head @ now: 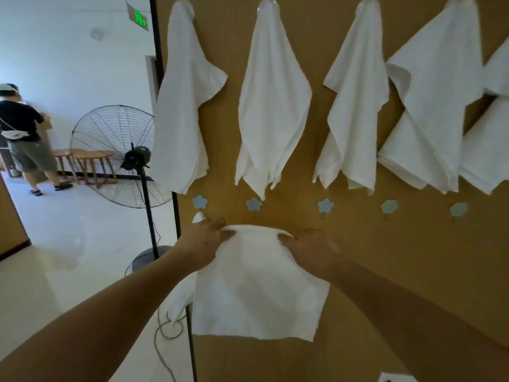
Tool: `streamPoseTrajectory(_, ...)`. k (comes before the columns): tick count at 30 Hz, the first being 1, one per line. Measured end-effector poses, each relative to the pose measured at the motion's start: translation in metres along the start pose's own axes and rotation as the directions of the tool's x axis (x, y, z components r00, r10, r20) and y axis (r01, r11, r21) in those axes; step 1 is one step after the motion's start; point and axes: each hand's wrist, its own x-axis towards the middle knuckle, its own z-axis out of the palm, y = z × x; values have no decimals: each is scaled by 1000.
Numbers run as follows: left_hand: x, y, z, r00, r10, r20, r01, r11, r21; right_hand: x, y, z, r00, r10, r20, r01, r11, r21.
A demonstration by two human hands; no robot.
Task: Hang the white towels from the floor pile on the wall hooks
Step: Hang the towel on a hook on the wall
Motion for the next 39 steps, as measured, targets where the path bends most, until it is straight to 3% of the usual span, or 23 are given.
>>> streamPoseTrajectory(7, 99, -33, 42, 995, -85, -52, 83, 995, -47, 98, 21, 47, 971, -6, -241, -63, 958, -278)
streamPoseTrajectory(14, 137, -30, 85, 983, -182, -20, 177, 972, -152, 121, 11, 127, 929, 137, -345, -149, 989, -8)
streamPoseTrajectory(19, 131, -7, 119, 990, -136, -30, 131, 982, -134, 117, -22, 177, 903, 305, -304, -210, 928, 307)
streamPoseTrajectory(21, 130, -2, 126, 989, -145, -42, 137, 979, -152, 115, -16, 183, 907, 288, -308, -149, 902, 405)
streamPoseTrajectory(25, 129, 2, 130, 980, -196, -43, 175, 941, -289, 109, 6, 188, 903, 221, -369, -70, 922, 381)
streamPoseTrajectory(28, 125, 24, 138, 973, -232, -21, 193, 853, -485, 101, -4, 199, 901, 279, -331, -107, 885, 453)
streamPoseTrajectory(31, 118, 45, 149, 959, -281, 32, 236, 734, -636, 95, -19, 200, 886, 369, -281, -259, 896, 361)
streamPoseTrajectory(34, 110, 48, 159, 943, -325, 66, 323, 855, -405, 91, -21, 190, 868, 421, -262, -351, 895, 277)
streamPoseTrajectory(36, 105, 48, 159, 942, -334, 39, 334, 913, -236, 92, -22, 187, 894, 405, -191, -291, 850, 439)
streamPoseTrajectory(39, 103, 50, 160, 951, -294, 99, 309, 930, -201, 99, -29, 180, 908, 397, 135, -357, 565, 744)
